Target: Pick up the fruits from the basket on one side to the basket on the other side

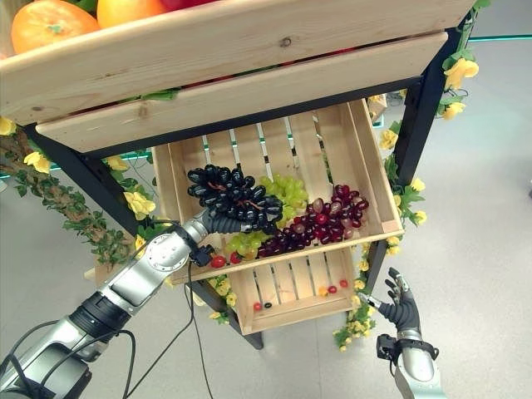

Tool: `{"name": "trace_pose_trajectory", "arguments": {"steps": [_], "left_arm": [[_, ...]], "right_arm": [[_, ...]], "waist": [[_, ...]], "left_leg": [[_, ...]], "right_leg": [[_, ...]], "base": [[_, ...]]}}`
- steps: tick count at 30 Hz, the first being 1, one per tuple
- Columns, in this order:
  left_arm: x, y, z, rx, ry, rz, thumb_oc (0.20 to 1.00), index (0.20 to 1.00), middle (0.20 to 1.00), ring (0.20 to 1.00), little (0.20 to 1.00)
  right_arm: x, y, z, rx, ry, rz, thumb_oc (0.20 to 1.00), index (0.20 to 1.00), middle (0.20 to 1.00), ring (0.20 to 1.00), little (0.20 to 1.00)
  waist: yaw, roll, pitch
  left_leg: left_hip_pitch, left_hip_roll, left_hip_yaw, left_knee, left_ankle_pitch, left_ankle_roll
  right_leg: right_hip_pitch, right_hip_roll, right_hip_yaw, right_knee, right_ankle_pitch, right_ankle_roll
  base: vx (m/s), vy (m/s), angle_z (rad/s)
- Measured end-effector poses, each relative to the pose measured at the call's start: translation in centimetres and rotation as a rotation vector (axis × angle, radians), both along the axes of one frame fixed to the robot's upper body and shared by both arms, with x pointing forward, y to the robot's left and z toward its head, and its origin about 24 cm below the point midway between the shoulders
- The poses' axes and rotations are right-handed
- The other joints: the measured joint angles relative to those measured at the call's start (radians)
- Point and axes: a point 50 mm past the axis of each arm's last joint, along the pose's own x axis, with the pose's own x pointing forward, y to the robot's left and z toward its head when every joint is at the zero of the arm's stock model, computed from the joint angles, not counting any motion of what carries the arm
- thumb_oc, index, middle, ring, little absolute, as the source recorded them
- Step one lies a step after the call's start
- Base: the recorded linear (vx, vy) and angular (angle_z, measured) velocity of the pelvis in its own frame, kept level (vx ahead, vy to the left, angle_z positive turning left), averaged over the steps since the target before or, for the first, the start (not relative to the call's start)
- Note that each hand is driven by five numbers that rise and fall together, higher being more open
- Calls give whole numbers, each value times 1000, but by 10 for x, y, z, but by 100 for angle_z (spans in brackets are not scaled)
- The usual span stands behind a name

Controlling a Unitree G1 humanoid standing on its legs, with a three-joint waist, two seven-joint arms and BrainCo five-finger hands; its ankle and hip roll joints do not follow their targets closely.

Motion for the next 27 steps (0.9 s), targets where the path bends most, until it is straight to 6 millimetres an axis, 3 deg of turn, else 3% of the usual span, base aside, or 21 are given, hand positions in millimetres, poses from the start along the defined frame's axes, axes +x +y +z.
{"name": "trace_pose_trajectory", "arguments": {"steps": [3, 9, 15, 20, 27], "left_arm": [[12, 9, 2, 91, 9, 33, 200, 200, 200, 200, 200], [38, 49, 6, 304, 24, 214, 200, 200, 200, 200, 200], [48, 64, 28, 520, -69, 263, 200, 200, 200, 200, 200], [53, 56, 44, 850, -275, 271, 200, 200, 200, 200, 200], [53, 42, 54, 1113, -543, 260, 200, 200, 200, 200, 200]], "right_arm": [[0, 0, 0, 0, 2, -1, 1000, 1000, 1000, 1000, 1000], [-9, -7, -6, -6, 36, -23, 1000, 1000, 1000, 1000, 1000], [-13, -10, -8, -13, 53, -11, 1000, 1000, 1000, 1000, 1000], [-17, -12, -9, -23, 68, -4, 1000, 1000, 1000, 1000, 1000], [-13, -18, -2, -69, 50, 7, 1000, 1000, 1000, 1000, 1000]], "waist": [[2, 6, 5], [-10, 44, 34], [-30, 60, 47], [-26, 57, 54], [-25, 58, 76]], "left_leg": [[0, 0, 2, 0, 0, 0], [-2, 1, 22, 0, 0, 0], [-13, 1, 32, 0, 1, -1], [-17, 0, 34, 0, 1, -1], [-20, -1, 46, -1, 1, -1]], "right_leg": [[-1, 0, 2, 0, 4, 1], [-18, 0, 20, -3, 9, -1], [-32, 0, 29, -1, 16, -2], [-35, -1, 29, 0, 17, -1], [-43, -2, 35, 0, 18, -1]], "base": [[-4, -14, -3], [-17, -7, -9], [-5, 2, -6], [-6, -2, 0], [-7, -1, -3]]}}
